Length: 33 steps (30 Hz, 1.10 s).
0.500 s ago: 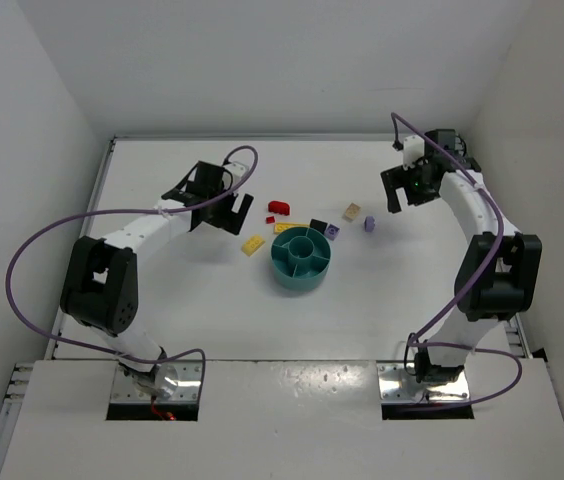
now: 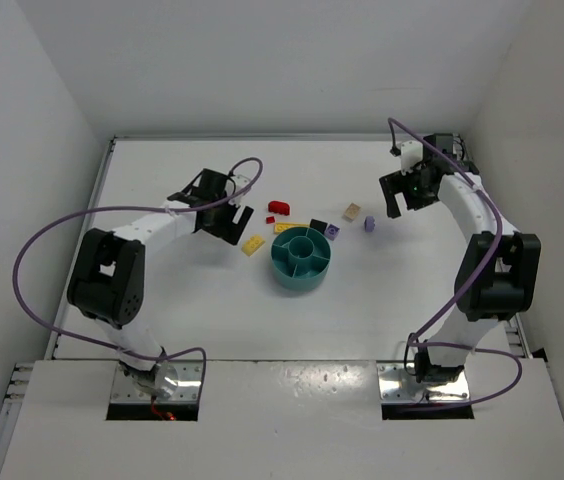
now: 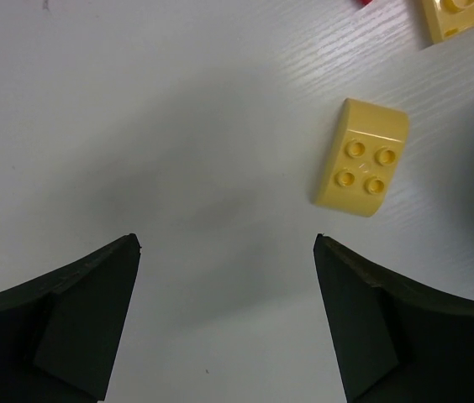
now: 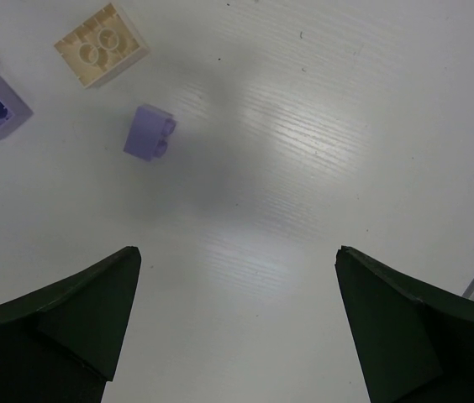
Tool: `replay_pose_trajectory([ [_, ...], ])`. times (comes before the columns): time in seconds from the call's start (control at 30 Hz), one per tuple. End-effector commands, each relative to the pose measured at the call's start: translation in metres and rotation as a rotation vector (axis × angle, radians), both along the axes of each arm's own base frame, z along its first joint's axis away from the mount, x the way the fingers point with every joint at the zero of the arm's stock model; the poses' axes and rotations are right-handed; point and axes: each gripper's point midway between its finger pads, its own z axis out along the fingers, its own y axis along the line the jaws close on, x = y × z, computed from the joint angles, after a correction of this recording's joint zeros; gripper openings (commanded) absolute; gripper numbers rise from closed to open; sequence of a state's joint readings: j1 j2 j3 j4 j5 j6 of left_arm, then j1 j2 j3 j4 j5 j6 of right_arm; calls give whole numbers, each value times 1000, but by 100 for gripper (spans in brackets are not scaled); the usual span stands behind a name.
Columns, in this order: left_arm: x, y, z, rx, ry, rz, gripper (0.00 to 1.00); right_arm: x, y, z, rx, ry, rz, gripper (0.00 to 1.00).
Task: Sort the legos into containers by color
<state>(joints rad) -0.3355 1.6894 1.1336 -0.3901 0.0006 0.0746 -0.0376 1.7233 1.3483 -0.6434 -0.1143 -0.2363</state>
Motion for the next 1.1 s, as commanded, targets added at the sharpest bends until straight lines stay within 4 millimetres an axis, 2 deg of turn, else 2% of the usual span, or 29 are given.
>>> replay_pose_trajectory([
  [0.0, -2, -9, -4, -9, 13, -55, 90, 6, 2, 9, 12, -35, 16, 100],
  [0.17, -14, -35, -16, -68, 68, -137, 83, 6, 2, 1, 17, -14, 8, 100],
  [0.2, -18, -35, -23, -69, 89, -141, 83, 6, 2, 1, 17, -14, 8, 100],
  [0.5, -25, -60, -29, -112, 111, -221, 82, 8, 2, -6, 18, -3, 8, 100],
  [0.63, -23, -68, -44, -96, 134, -235, 82, 10, 2, -11, 18, 9, 8, 100],
  [0.77, -23, -71, -57, -84, 158, -230, 80, 16, 2, -7, 22, -2, 0, 100],
  [0.87, -15, -70, -62, -69, 147, -208, 75, 16, 3, -7, 29, -1, -10, 100],
  [0.9, -14, -68, -62, -59, 143, -202, 69, 16, 5, -7, 37, -1, -5, 98],
  [1.07, -11, -69, -68, -51, 150, -209, 52, 18, 12, 1, 78, -19, -1, 91],
])
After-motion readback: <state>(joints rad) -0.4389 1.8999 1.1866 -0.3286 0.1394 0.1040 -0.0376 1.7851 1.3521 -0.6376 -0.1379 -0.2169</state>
